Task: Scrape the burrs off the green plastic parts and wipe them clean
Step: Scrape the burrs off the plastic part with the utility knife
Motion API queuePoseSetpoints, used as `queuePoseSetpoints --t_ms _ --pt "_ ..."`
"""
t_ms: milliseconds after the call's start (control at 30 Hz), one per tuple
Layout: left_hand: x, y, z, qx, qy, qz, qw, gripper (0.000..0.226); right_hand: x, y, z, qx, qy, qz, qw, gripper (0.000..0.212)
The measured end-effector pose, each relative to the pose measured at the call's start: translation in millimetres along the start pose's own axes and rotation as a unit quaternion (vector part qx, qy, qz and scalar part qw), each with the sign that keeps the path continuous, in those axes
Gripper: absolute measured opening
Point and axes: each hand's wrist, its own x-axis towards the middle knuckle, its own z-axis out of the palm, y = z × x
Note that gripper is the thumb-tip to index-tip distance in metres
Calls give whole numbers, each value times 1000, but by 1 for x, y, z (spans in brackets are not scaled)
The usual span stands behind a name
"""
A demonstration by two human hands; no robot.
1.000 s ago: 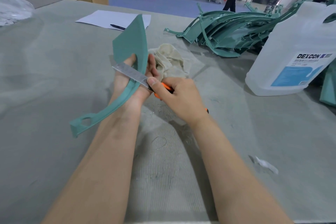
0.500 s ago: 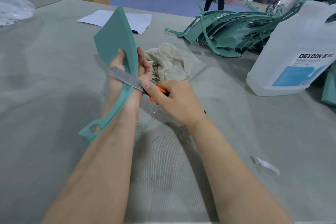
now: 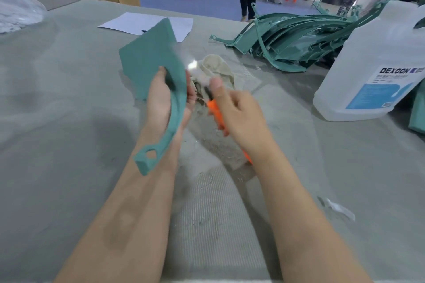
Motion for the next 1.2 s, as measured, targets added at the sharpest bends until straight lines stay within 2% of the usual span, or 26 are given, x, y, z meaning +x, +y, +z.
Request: queuePoseSetpoints --t_ms 67,167,300,333,400,467,533,600,700,767,833,900,967,1033,1133,1200 --pt "-7 -8 4 72 -17 -10 997 37 5 5 -13 36 39 75 996 62" --pt "-9 -16 9 159 -23 -15 987 33 11 18 -34 0 28 155 988 38" --pt "-5 -17 9 204 5 -47 978 11 16 36 -49 -124 20 174 977 13" --pt "-5 -17 8 225 9 -41 973 18 17 38 -50 -151 38 166 974 10" --pt "-4 -16 3 260 -2 -21 965 35 17 42 -50 -188 72 156 967 21" --pt "-6 -14 1 297 -22 -3 955 41 17 46 -52 -243 43 176 953 28" --pt "-6 -14 1 333 -21 30 942 37 17 52 -53 -296 13 196 935 28" --pt "-5 -16 0 368 -8 67 927 28 18 57 -55 -296 48 194 934 24" --pt "-2 -17 0 376 6 86 923 19 19 60 -53 -299 30 205 932 17" --pt "1 -17 1 350 19 68 934 13 19 57 -51 -266 74 178 944 15" --pt "4 -19 1 334 19 52 941 29 18 48 -48 -194 129 129 964 15" --pt "3 -23 2 341 -1 62 938 42 16 36 -44 -60 140 111 982 19" --pt "-2 -27 3 381 -40 69 921 39 14 25 -39 76 134 109 982 28" --pt "-8 -32 4 428 -96 47 897 26 13 21 -35 153 130 96 975 30" --pt "-14 -38 5 471 -162 3 867 18 15 21 -33 191 146 92 966 18" --pt "-16 -38 5 488 -186 -19 853 20 16 26 -36 204 161 118 958 20"
